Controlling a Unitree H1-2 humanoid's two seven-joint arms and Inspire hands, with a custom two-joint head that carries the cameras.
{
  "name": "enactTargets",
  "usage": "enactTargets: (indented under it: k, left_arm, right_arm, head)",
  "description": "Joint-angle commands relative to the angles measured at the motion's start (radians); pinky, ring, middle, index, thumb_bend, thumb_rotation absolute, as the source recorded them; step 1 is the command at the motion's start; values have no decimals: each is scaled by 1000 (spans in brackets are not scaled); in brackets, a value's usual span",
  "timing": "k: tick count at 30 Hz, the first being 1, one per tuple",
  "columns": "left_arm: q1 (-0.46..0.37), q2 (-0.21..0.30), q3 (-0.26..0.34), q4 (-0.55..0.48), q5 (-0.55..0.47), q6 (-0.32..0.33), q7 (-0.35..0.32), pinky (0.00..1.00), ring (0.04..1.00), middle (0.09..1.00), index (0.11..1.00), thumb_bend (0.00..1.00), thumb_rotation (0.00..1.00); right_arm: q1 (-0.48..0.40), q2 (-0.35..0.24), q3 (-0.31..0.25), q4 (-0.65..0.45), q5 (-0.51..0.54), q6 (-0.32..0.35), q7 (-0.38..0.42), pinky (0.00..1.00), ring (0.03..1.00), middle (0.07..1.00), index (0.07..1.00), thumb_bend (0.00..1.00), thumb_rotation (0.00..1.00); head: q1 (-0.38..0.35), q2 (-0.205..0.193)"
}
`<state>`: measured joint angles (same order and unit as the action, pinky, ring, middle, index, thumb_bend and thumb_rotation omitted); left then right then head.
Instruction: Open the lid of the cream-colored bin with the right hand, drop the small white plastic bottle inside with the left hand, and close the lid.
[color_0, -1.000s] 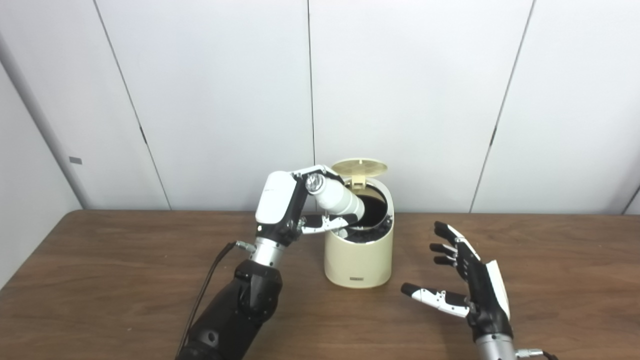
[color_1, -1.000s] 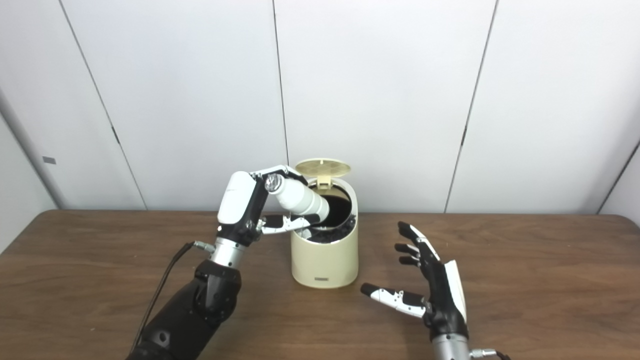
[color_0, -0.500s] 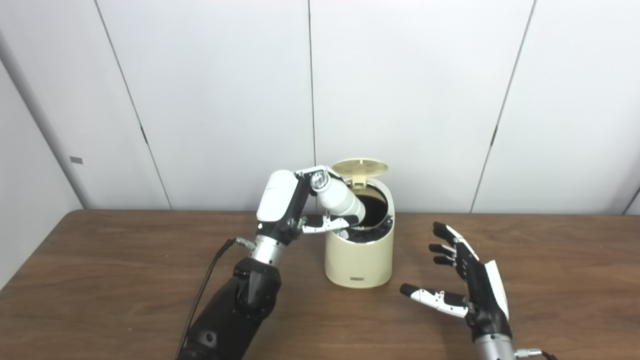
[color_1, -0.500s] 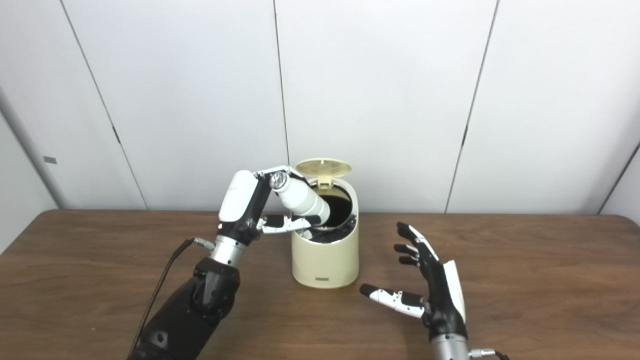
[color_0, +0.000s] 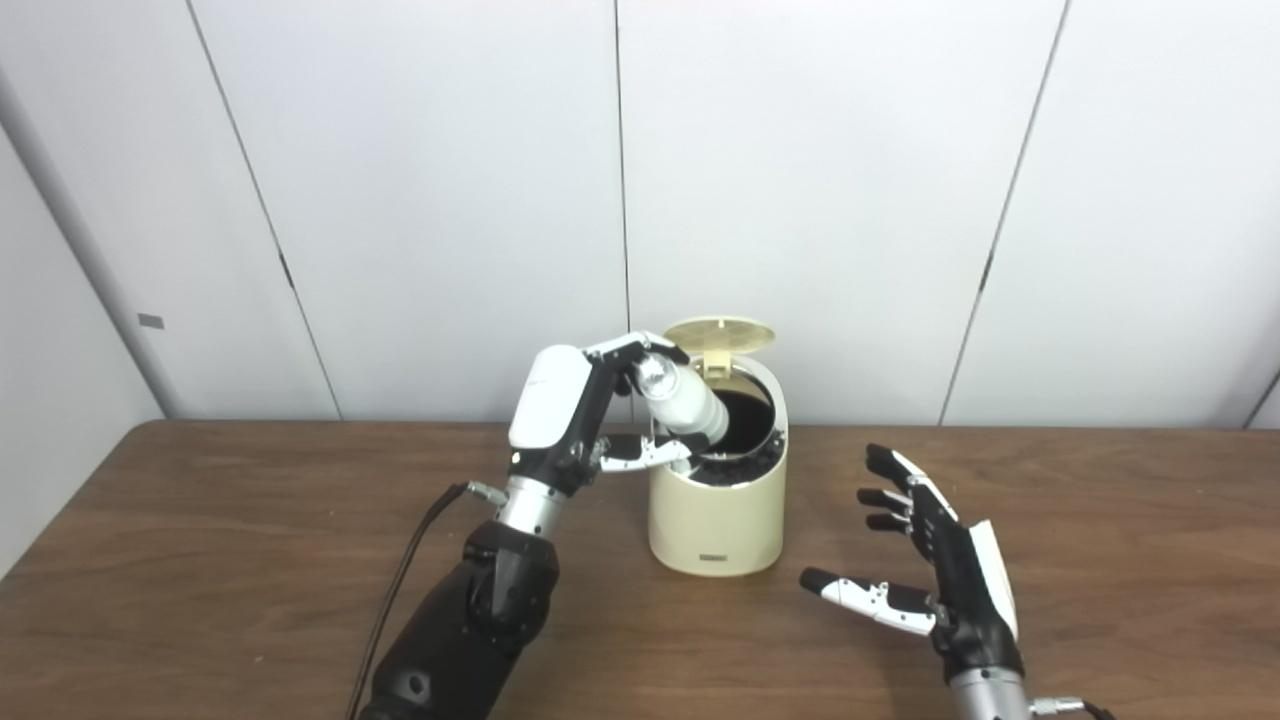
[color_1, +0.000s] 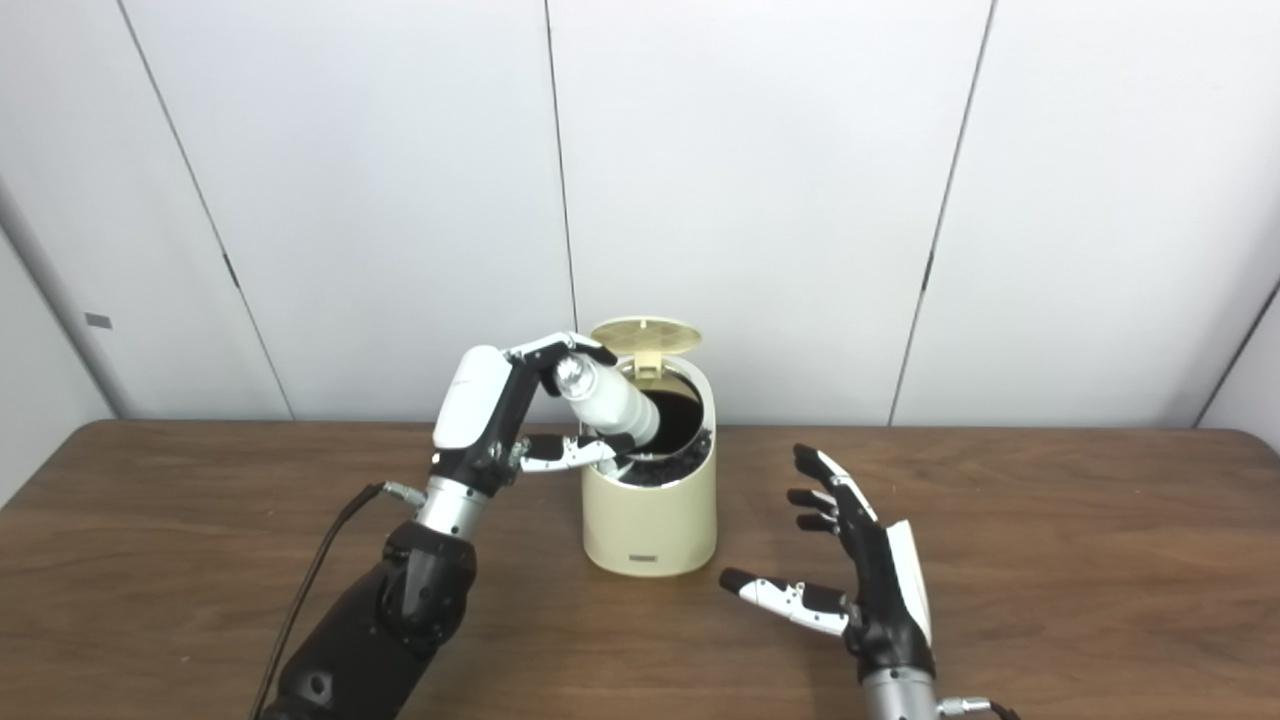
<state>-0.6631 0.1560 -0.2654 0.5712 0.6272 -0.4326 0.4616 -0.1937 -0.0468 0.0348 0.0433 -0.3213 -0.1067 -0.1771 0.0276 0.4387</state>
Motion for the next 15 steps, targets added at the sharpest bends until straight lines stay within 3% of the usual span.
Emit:
enactTargets:
  k: [1,15]
  left_arm:
    - [-37,4,12,-25,8,1,8,450,502,574,639,918,208]
    - [-29,3,18,-41,3,4,1,451,505,575,639,907,171]
  right_arm:
    - [-31,2,1,-33,-3,-18,-4,685,757,849,836,755,174]
    - [-30,1,3,-40,-7,-14,-1,666,752,845,831,748,136]
  head:
    - [2,0]
    - [3,4]
